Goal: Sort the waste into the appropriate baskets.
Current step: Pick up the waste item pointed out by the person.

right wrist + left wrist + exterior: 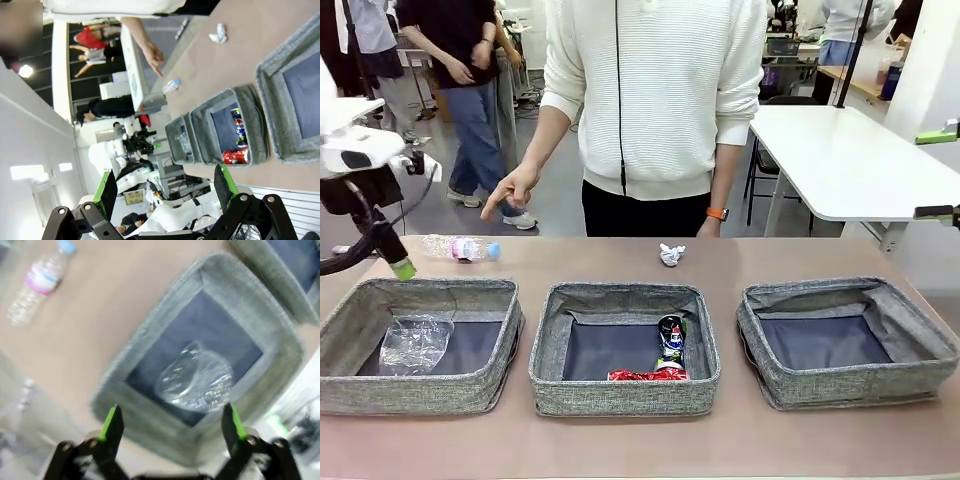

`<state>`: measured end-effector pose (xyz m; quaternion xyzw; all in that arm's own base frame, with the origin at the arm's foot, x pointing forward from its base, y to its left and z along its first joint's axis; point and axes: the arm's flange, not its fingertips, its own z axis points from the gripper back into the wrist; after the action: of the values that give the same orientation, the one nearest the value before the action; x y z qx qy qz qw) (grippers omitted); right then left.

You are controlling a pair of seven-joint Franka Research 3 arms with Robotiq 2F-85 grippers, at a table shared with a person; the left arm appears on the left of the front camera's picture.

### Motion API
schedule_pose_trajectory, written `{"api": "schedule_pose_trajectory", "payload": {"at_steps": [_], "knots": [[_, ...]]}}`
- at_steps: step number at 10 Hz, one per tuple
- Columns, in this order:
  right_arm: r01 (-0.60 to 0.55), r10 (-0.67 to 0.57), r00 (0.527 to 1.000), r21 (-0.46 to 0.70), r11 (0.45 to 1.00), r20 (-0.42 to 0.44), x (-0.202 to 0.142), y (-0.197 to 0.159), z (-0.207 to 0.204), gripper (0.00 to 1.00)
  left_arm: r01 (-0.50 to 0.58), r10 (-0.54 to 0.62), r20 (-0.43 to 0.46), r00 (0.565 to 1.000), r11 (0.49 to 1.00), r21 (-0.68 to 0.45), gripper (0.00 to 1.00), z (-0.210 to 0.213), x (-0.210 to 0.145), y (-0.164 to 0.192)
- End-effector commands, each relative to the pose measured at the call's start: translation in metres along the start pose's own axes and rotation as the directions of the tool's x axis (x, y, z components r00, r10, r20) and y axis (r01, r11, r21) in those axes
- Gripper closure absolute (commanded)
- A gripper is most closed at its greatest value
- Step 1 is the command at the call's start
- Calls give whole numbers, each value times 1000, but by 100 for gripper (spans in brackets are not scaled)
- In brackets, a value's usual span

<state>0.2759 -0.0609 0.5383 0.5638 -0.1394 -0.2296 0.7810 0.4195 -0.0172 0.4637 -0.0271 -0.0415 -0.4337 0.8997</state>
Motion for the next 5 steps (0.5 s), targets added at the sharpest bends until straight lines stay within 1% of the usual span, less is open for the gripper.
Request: {"api": "schedule_pose_trajectory", "payload": {"at_steps": [1, 2, 3, 4, 5], "knots": [[-17, 17, 1000, 5, 1000, -2, 0, -2, 0, 0, 447, -439, -113, 891, 809, 381, 0, 7, 9, 10], [-17, 17, 1000, 5, 1000, -2, 0, -2, 0, 0, 455, -467, -67, 882, 803, 385, 0, 10, 21, 12], [-17, 17, 1000, 5, 1000, -2, 0, -2, 0, 0, 428, -447, -27, 894, 836, 344, 0, 7, 30, 15], [-17, 17, 1000, 5, 1000, -2, 0, -2, 0, 0, 275, -259, -108, 960, 944, 181, 0, 8, 20, 6], [-17, 17, 1000, 5, 1000, -2, 0, -2, 0, 0, 275, -259, -108, 960, 944, 181, 0, 8, 20, 6]]}}
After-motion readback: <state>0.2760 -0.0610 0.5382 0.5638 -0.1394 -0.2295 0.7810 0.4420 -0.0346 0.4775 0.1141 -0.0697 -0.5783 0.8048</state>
